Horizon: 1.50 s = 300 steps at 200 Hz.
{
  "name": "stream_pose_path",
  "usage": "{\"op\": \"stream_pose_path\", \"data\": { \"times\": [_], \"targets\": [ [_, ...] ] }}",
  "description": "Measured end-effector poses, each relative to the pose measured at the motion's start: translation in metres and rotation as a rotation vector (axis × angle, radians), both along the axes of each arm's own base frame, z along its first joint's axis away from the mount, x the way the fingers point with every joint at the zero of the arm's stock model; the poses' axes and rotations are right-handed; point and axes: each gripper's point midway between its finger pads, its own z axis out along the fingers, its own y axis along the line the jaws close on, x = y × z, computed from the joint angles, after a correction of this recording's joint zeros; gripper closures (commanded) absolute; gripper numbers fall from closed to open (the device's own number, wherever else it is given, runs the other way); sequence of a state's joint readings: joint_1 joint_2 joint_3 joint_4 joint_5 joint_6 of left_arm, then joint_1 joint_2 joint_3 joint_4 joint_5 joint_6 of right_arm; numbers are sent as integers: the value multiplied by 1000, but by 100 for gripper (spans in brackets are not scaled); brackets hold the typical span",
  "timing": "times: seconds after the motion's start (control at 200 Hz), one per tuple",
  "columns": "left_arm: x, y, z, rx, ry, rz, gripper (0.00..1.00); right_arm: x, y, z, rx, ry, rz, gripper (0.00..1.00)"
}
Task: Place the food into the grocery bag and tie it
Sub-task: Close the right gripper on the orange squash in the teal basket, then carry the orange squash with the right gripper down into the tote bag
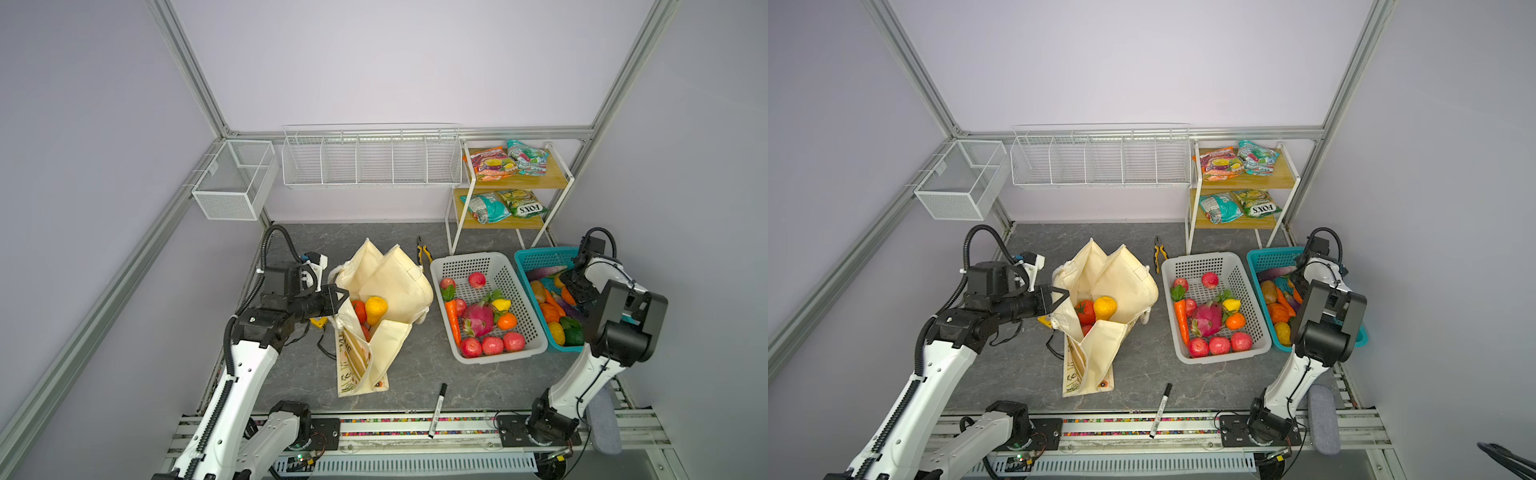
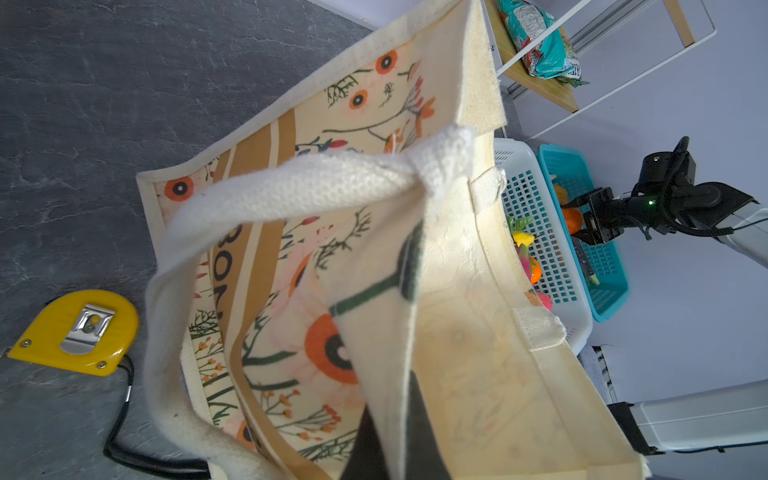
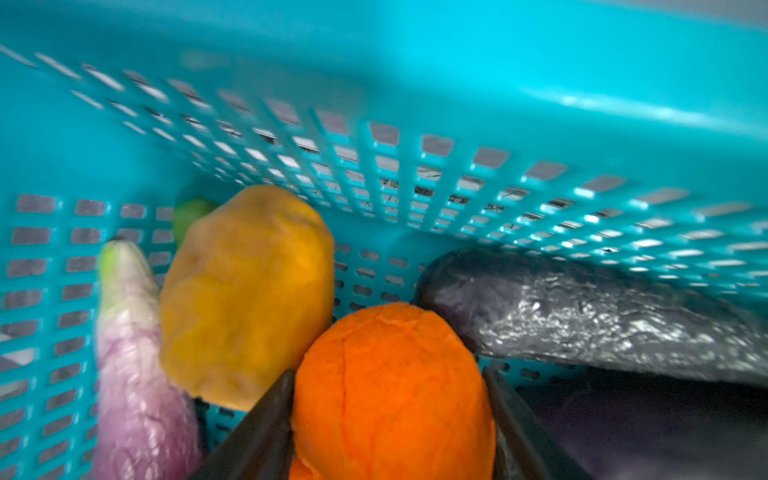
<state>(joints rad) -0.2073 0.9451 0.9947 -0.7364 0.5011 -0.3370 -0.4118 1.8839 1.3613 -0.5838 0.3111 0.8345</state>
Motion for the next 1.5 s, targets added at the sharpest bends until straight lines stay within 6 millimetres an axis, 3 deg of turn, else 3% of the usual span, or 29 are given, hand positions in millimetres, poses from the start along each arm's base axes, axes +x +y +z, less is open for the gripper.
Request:
{"op": "stream_pose_path", "data": {
  "times": [0.16,0.38,0.47,0.585,0.705,0.91,1.07,1.26,1.38,1.5],
  "targets": [
    [-1,1,0,3,-3,1,100,-2,5,24,-1,-61,10,47],
    [-1,1,1,2,-4,1,100,-11,18,85,-41,-198,36,46],
    [-1,1,1,2,-4,1,100,-13,31,111,-55,-249,75,46],
    [-1,1,1,2,-4,1,100,-10,65,140,-59,-310,176,45],
    [-1,1,1,3,-4,1,100,-6,122,171,-41,-390,341,45],
    [-1,1,1,5,-7,-2,100,-14,258,234,-34,-551,741,45],
    [-1,0,1,6,-9,-4,100,-31,355,258,-18,-617,1022,44],
    [-1,0,1,5,-9,-7,100,-38,462,260,22,-629,1303,43],
    [-1,0,1,5,-10,-9,100,-41,528,241,76,-599,1464,43],
    [-2,-1,1,3,-9,-12,100,-46,579,216,146,-555,1586,43]
  ]
}}
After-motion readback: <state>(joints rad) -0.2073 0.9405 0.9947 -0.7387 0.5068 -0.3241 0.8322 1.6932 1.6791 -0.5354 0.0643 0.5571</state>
